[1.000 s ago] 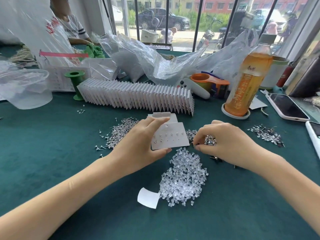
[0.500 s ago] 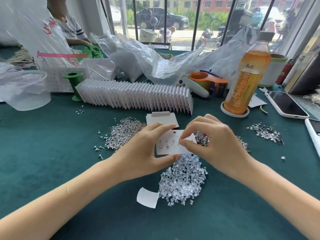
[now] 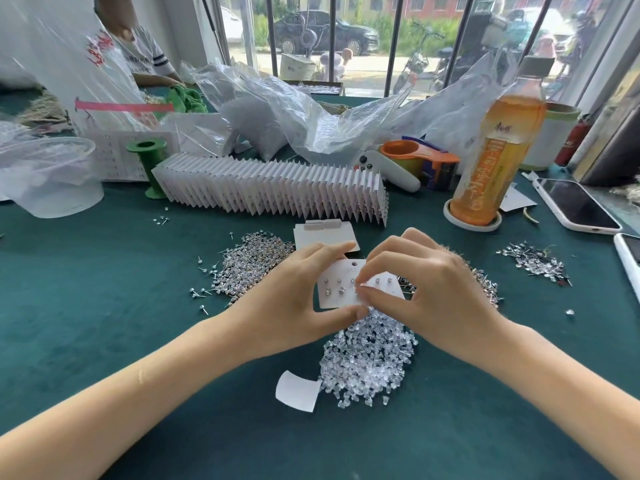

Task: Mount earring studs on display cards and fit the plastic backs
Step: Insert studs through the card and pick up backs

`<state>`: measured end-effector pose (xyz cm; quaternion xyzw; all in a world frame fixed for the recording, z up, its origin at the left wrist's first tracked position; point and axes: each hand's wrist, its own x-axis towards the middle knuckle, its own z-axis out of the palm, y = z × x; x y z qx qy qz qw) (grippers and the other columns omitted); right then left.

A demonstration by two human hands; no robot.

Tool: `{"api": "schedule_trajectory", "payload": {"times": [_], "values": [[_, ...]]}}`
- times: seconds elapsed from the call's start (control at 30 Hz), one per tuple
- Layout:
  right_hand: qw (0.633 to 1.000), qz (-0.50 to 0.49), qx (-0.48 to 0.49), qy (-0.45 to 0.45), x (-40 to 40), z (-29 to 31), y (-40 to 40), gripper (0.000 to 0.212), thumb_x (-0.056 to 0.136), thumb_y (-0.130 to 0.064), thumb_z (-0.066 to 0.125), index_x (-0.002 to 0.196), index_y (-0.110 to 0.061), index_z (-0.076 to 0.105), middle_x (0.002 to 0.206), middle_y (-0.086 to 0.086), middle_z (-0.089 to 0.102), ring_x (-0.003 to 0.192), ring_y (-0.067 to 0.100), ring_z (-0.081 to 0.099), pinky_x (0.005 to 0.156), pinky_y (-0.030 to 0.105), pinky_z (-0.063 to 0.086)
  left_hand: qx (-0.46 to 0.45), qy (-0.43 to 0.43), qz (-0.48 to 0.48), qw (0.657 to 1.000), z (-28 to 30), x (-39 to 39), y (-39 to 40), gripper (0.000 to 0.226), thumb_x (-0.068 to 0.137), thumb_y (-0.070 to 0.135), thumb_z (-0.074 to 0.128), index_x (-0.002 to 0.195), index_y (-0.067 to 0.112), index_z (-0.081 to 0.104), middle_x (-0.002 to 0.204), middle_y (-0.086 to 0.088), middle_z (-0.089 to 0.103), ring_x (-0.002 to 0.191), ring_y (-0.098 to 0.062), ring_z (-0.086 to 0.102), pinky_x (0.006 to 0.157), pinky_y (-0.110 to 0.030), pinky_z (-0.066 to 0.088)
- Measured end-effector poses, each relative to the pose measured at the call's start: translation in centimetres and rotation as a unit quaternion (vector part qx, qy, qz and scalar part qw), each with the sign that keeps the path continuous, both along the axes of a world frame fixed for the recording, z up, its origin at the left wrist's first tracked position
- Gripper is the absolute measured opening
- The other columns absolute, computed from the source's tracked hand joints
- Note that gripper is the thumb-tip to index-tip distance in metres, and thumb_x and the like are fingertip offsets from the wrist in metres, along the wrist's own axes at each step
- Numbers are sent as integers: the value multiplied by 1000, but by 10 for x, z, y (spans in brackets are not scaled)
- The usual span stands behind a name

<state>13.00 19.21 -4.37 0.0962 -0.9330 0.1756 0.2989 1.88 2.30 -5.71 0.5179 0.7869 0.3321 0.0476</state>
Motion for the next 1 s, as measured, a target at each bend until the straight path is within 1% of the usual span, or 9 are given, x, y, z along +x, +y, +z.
{"api": "schedule_trajectory", "payload": {"times": [0.17, 0.43, 0.47, 0.53, 0.6, 0.7, 0.8, 0.9, 1.0], "values": [[1000, 22, -3, -5, 0, 0, 4, 7, 77, -24, 78, 80, -19, 74, 85, -8, 66, 79, 18, 55, 60, 41, 51, 6, -2, 3, 1000, -2, -3, 1, 82, 73, 68, 59, 142, 33, 34, 122, 20, 47, 108, 7, 42, 90, -6, 36], [999, 5, -32, -2, 1, 5, 8, 10, 80, -24, 72, 87, -17, 75, 87, -7, 66, 82, 16, 55, 68, 39, 51, 4, -6, 6, 1000, -1, -3, 0, 84, 71, 75, 53, 142, 35, 32, 121, 19, 46, 103, 7, 43, 85, -5, 38], [999, -5, -41, 1, 2, 8, 10, 12, 80, -26, 70, 88, -17, 75, 88, -8, 66, 82, 14, 54, 71, 35, 50, 5, -8, 6, 1000, 0, -3, 0, 85, 70, 75, 52, 142, 35, 33, 121, 19, 46, 102, 6, 43, 85, -5, 38], [998, -32, -61, 10, 6, 18, 20, 12, 80, -26, 70, 89, -19, 73, 87, -11, 66, 81, 8, 52, 75, 21, 44, 4, -12, 9, 1000, 0, -3, 0, 87, 67, 75, 51, 142, 35, 32, 121, 19, 45, 102, 7, 43, 85, -3, 37], [995, -58, -79, -7, 14, 28, 36, 9, 79, -31, 69, 86, -26, 71, 82, -17, 64, 76, 4, 48, 68, 12, 36, 0, -11, 11, 1000, 1, -3, 0, 88, 66, 76, 50, 142, 36, 31, 119, 21, 44, 102, 8, 41, 84, 0, 34], [988, -77, -63, -116, 29, 28, 62, 6, 75, -40, 68, 79, -35, 67, 76, -17, 63, 74, 8, 48, 65, 19, 37, -4, -17, 15, 1000, 0, -2, 0, 90, 65, 77, 48, 143, 36, 30, 119, 23, 43, 102, 8, 42, 82, 0, 35], [976, -91, -54, -190, 46, 12, 69, 6, 74, -34, 74, 74, -35, 68, 75, -17, 63, 80, 9, 51, 71, 31, 43, -4, -28, 21, 999, -1, -3, 1, 90, 64, 76, 49, 142, 36, 31, 120, 21, 44, 102, 9, 43, 83, -2, 37], [973, -90, -42, -210, 52, 1, 63, 11, 74, -29, 78, 74, -35, 68, 77, -19, 62, 84, 8, 51, 77, 28, 43, 4, -62, 27, 998, -1, -2, 1, 90, 62, 74, 52, 141, 35, 35, 115, 23, 47, 103, 16, 44, 79, 2, 37], [972, -108, 6, -209, 49, -2, 57, 10, 75, -33, 78, 73, -36, 68, 76, -20, 59, 83, 7, 49, 75, 25, 41, 6, -71, 24, 997, -1, -2, 1, 90, 61, 73, 54, 140, 33, 36, 112, 27, 46, 104, 19, 42, 79, 2, 37]]}}
